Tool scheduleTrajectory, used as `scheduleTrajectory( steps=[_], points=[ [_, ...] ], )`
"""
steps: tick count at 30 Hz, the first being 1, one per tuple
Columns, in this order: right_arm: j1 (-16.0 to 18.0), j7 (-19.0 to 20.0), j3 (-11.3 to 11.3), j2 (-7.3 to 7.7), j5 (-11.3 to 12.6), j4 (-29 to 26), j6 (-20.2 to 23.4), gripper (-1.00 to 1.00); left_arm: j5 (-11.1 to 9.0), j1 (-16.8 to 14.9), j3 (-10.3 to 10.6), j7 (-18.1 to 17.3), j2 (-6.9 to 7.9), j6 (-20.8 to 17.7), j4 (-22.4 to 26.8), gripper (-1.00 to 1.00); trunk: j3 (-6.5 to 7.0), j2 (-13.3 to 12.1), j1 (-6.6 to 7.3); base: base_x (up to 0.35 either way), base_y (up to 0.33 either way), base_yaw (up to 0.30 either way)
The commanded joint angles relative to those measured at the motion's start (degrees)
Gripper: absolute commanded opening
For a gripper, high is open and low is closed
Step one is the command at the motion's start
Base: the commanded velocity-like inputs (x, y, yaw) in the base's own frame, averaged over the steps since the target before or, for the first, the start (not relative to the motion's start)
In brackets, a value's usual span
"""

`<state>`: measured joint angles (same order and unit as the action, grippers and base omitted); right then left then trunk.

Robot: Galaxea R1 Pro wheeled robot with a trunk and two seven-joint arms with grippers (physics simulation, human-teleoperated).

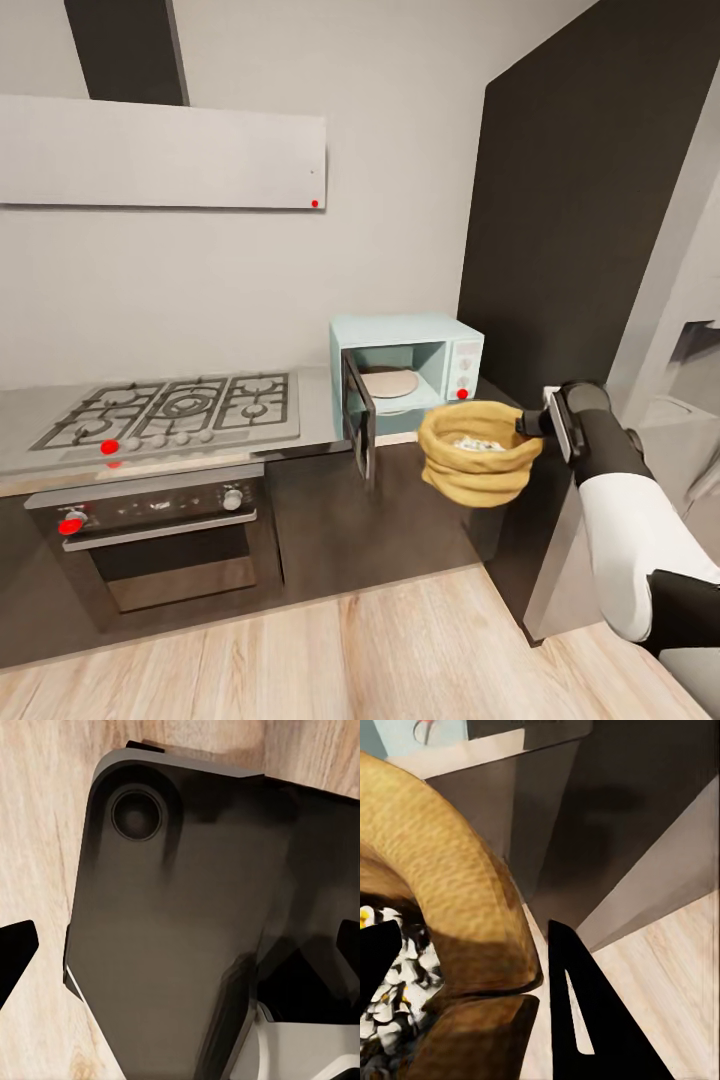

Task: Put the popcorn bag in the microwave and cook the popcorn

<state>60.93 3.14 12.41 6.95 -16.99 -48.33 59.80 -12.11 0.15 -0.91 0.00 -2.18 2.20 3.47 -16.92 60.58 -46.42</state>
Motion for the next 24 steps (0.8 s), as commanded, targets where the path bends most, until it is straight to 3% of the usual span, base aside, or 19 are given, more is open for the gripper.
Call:
scheduleTrajectory(
  steps=[1,3,9,21,24],
  points=[
    [0.05,0.25,0.07,-0.22,-1.05,0.17,0.2,-1.0,-0.35,0.02,-0.06,0.0,-0.01,0.08,0.07,1.0,-0.06,0.04,0.0,0.0,0.0,0.0],
    [0.85,0.11,0.07,-0.45,-1.63,0.5,0.2,-1.0,-0.33,0.03,-0.06,0.0,-0.01,0.08,0.09,1.0,-0.06,0.04,0.0,0.0,0.0,0.0],
    [8.96,0.03,0.1,-0.72,-1.74,9.07,0.2,-1.0,-0.34,0.02,-0.06,0.0,-0.01,0.08,0.06,1.0,-0.06,0.04,0.0,0.0,0.0,0.0],
    [17.31,-0.03,0.24,-0.99,-1.36,16.03,0.2,-1.0,-0.35,0.02,-0.06,0.0,-0.01,0.08,0.08,1.0,-0.06,0.04,0.0,0.0,0.0,0.0],
    [18.59,-0.05,0.3,-2.55,-1.24,17.15,0.2,-1.0,-0.35,-0.01,-0.06,0.0,-0.01,0.08,0.09,1.0,-0.06,0.04,0.0,0.0,0.0,0.0]
  ],
)
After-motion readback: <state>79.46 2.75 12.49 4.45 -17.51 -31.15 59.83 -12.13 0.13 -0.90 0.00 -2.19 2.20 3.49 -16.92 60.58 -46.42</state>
